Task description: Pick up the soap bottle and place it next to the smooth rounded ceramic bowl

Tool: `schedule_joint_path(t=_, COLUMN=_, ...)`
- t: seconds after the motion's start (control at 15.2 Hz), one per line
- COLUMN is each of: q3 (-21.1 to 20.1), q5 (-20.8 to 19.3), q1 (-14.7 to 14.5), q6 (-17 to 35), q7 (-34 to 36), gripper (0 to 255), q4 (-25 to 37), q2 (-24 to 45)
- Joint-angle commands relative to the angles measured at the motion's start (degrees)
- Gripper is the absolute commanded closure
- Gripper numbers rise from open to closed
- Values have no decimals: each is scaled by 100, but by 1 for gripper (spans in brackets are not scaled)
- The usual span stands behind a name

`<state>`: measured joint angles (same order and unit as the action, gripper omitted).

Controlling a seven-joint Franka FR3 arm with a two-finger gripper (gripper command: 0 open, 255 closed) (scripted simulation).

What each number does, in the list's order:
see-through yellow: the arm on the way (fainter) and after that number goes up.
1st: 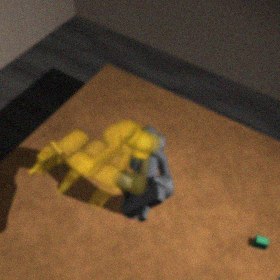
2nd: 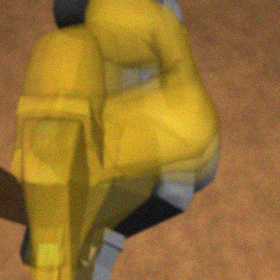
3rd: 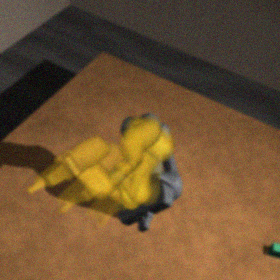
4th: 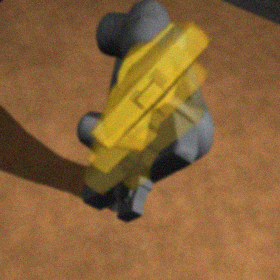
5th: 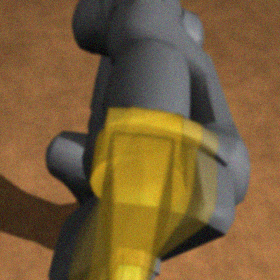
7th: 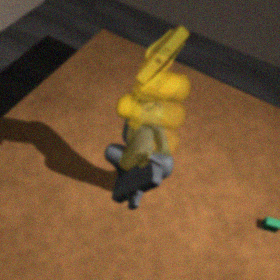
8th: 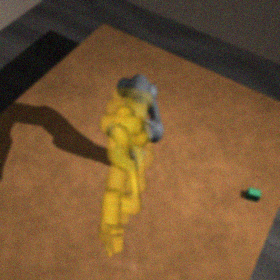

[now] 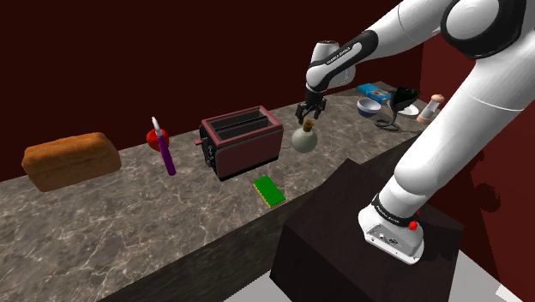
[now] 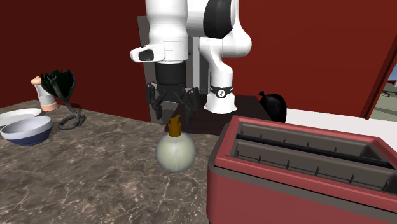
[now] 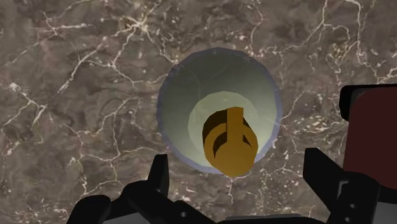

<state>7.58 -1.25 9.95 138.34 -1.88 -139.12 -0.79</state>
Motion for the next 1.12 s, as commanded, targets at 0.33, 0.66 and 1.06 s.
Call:
schedule_joint_path(t=0.33, q3=6, q5=63, q1=9, q6=446, q7=-55, gripper=0, q4=-87, q2=359)
schedule_joint_path(t=0.66, q3=6, q5=63, q1=9, q6=446, q7=-55, gripper=0, q4=-86, q2=360)
schedule_joint_path(t=1.06, q3=7, q5=62, q1=10, q6=445, q7=-56, gripper=255, q4=-86, q2=359)
